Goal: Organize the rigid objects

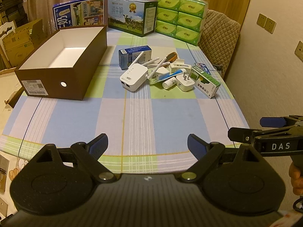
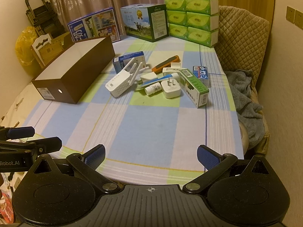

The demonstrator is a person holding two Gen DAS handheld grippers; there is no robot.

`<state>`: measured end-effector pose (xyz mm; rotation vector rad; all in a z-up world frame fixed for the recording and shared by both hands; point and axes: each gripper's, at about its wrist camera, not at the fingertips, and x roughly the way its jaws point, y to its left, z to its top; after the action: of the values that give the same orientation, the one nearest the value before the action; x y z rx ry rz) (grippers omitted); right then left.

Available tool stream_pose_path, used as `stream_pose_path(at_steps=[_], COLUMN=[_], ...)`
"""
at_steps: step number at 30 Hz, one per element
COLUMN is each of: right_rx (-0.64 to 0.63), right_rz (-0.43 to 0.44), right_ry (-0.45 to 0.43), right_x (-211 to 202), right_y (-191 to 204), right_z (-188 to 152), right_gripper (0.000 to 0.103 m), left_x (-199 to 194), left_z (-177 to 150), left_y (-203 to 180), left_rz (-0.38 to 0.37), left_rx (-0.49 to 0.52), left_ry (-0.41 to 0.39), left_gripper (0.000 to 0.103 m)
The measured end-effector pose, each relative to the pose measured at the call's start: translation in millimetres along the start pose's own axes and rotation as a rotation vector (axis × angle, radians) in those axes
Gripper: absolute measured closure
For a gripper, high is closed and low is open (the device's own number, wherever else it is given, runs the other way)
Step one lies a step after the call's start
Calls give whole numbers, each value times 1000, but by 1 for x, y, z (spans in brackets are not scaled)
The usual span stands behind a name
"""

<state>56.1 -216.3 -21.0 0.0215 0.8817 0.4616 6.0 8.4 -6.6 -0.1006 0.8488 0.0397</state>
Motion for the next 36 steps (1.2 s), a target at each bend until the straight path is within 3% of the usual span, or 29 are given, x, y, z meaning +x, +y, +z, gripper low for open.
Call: stream_pose_path(at_steps=[28, 36], right_rx=[2, 12], right_rz=[1, 6], right_ry=[7, 16], right_x=[9, 18], right_y=[-6, -8], right_z=[8, 11], right_gripper=[2, 2], left_x=[8, 24], left_z=[2, 23], left_y=[-3, -3], left_rz=[0, 2], left_rx=[5, 16], left_ry=[13, 31], left_gripper=[14, 14])
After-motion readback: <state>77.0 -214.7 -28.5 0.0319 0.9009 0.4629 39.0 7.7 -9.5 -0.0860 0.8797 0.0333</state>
